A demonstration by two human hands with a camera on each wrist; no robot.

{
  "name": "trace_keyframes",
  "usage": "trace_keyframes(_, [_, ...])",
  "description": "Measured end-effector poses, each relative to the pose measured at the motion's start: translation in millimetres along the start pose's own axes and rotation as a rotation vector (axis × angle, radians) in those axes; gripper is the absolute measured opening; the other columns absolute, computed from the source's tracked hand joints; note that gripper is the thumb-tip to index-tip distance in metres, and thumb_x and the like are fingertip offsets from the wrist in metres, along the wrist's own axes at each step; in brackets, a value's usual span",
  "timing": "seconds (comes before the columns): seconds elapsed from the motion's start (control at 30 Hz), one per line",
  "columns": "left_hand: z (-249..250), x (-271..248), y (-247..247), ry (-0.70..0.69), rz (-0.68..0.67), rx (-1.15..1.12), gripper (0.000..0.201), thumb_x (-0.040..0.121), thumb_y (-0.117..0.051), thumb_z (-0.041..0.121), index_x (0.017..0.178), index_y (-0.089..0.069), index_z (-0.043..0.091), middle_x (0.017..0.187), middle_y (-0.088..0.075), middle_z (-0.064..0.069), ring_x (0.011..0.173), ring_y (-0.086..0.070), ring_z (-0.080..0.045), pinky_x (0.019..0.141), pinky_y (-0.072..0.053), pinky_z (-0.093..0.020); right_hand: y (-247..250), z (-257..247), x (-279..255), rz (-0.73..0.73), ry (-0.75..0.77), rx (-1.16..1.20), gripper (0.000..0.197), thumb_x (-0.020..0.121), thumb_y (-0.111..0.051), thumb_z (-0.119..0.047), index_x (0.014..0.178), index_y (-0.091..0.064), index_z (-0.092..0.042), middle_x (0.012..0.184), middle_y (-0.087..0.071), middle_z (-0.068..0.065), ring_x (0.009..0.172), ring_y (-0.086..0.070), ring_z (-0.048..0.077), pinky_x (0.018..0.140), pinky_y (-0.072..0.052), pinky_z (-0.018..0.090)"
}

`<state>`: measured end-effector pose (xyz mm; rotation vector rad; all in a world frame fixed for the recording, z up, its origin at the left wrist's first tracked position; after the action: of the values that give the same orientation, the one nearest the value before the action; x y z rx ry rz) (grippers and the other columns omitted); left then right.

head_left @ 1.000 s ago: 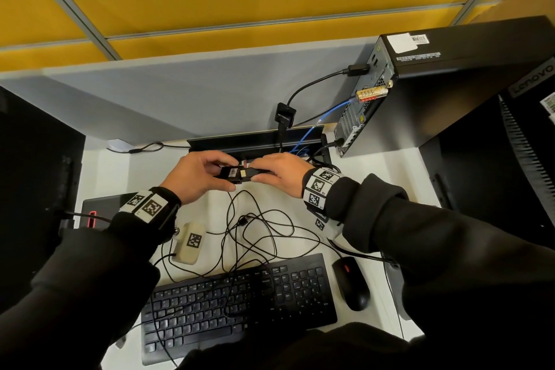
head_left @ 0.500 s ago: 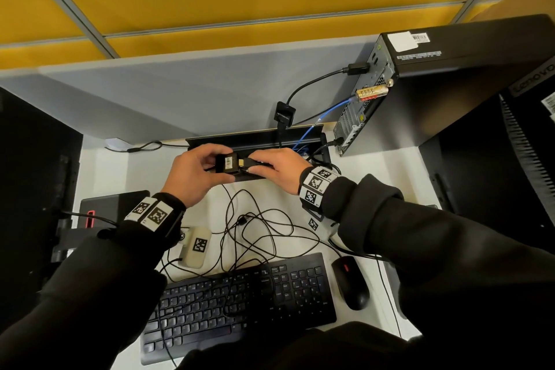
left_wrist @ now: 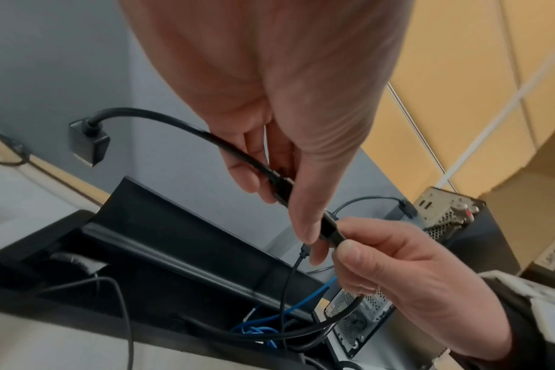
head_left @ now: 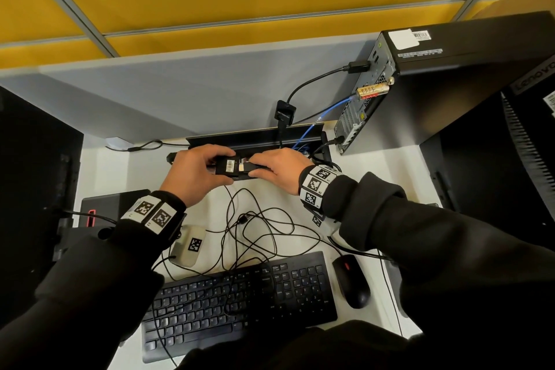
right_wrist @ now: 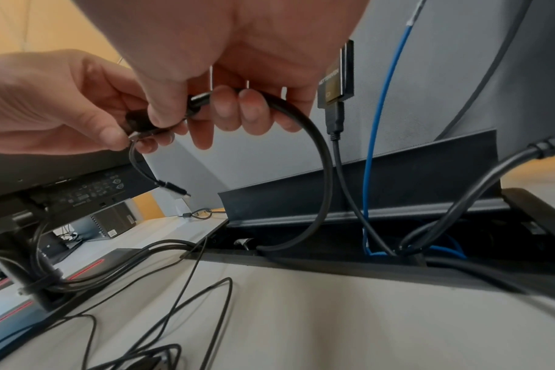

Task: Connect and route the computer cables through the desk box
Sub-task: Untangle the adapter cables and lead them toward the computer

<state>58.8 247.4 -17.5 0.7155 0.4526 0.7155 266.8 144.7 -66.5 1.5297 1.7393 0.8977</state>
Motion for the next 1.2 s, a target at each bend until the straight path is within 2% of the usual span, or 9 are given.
trace_keyframes(0.23, [4.3, 0.4, 3.3, 0.009, -0.073, 0.083, 0.057, 0.069, -0.093, 0.017, 0.12, -0.072, 0.031, 0.103, -0.068, 0.017, 0.092, -0.062, -0.002, 0.09, -0.05, -0.021, -5.4, -1.4, -4.4, -0.005, -0.028, 0.063, 0.026, 0.101, -0.052, -0.041, 0.118, -0.064, -0.025, 0.095, -0.066, -0.005, 0.084, -0.061, 0.016, 0.074, -0.054, 0.041])
trace_keyframes(0.4, [12.4, -0.5, 2.5, 0.01, -0.045, 0.116, 0.056, 0.071, -0.092, 0.017, 0.122, -0.071, 0.028, 0.106, -0.07, 0.012, 0.094, -0.063, -0.008, 0.091, -0.052, -0.026, -6.4, 0.9, -2.2, 0.019, -0.088, 0.097, 0.024, 0.101, -0.052, -0.042, 0.113, -0.065, -0.026, 0.091, -0.066, -0.006, 0.081, -0.062, 0.014, 0.073, -0.055, 0.042])
trace_keyframes(0.47, [18.1, -4.3, -4.6, -0.024, -0.109, 0.12, 0.056, 0.07, -0.093, 0.018, 0.121, -0.072, 0.029, 0.108, -0.071, 0.011, 0.094, -0.063, -0.007, 0.093, -0.053, -0.027, -3.1, 3.3, 1.1, 0.03, -0.13, 0.141, 0.023, 0.102, -0.051, -0.042, 0.109, -0.065, -0.025, 0.088, -0.066, -0.007, 0.08, -0.062, 0.013, 0.074, -0.055, 0.042])
trace_keyframes(0.53, [20.0, -10.2, -16.7, -0.063, -0.138, 0.128, 0.056, 0.07, -0.093, 0.022, 0.121, -0.072, 0.029, 0.109, -0.072, 0.01, 0.093, -0.065, -0.007, 0.094, -0.054, -0.029, 4.1, 2.7, 8.3, 0.016, -0.089, 0.115, 0.025, 0.101, -0.05, -0.044, 0.111, -0.065, -0.027, 0.091, -0.067, -0.007, 0.083, -0.062, 0.013, 0.076, -0.055, 0.04])
trace_keyframes(0.6, [13.6, -11.2, -22.6, -0.014, -0.052, 0.057, 0.055, 0.069, -0.094, 0.023, 0.12, -0.072, 0.03, 0.109, -0.073, 0.01, 0.095, -0.067, -0.007, 0.095, -0.054, -0.028, 13.7, 3.1, 13.6, 0.029, -0.071, 0.081, 0.027, 0.1, -0.048, -0.048, 0.11, -0.064, -0.029, 0.09, -0.066, -0.008, 0.083, -0.062, 0.014, 0.074, -0.054, 0.039])
trace_keyframes(0.67, [1.2, -8.1, -18.8, 0.108, 0.005, -0.123, 0.054, 0.068, -0.094, 0.019, 0.116, -0.072, 0.033, 0.107, -0.074, 0.011, 0.098, -0.069, -0.007, 0.097, -0.053, -0.029, 21.4, 5.5, 16.7, 0.069, -0.103, 0.106, 0.025, 0.1, -0.047, -0.048, 0.104, -0.063, -0.029, 0.083, -0.064, -0.01, 0.077, -0.06, 0.012, 0.071, -0.054, 0.04])
trace_keyframes(0.8, [-11.6, -8.3, -4.7, 0.173, -0.042, -0.514, 0.054, 0.073, -0.085, -0.005, 0.118, -0.066, 0.02, 0.116, -0.075, 0.004, 0.111, -0.07, -0.015, 0.104, -0.053, -0.033, 20.1, 2.9, 10.7, 0.046, -0.043, 0.129, 0.023, 0.1, -0.049, -0.047, 0.106, -0.063, -0.03, 0.085, -0.063, -0.008, 0.078, -0.06, 0.013, 0.072, -0.053, 0.041])
trace_keyframes(1.0, [-14.7, -11.0, -2.2, 0.176, -0.124, -0.634, 0.055, 0.075, -0.08, -0.012, 0.121, -0.063, 0.015, 0.122, -0.072, -0.007, 0.113, -0.07, -0.025, 0.102, -0.053, -0.039, 16.6, -8.2, 3.6, 0.084, 0.034, 0.136, 0.022, 0.102, -0.052, -0.04, 0.114, -0.064, -0.026, 0.092, -0.064, -0.008, 0.081, -0.06, 0.011, 0.071, -0.053, 0.039])
trace_keyframes(1.2, [-15.9, -8.7, -4.6, 0.14, -0.118, -0.626, 0.056, 0.073, -0.082, -0.012, 0.116, -0.066, 0.02, 0.118, -0.072, -0.003, 0.11, -0.071, -0.023, 0.1, -0.054, -0.039, 18.6, -12.8, 4.0, 0.062, 0.059, 0.1, 0.026, 0.101, -0.054, -0.039, 0.119, -0.066, -0.025, 0.093, -0.064, -0.011, 0.081, -0.055, 0.006, 0.072, -0.051, 0.033])
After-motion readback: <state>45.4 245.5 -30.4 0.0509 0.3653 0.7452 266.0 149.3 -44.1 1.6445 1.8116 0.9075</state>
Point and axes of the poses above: each hand's wrist, its own x-axis towards the middle knuckle, its own y-axis out of the back of the hand, z = x × y, the point moved 1 cm from there along x, towards the middle knuckle
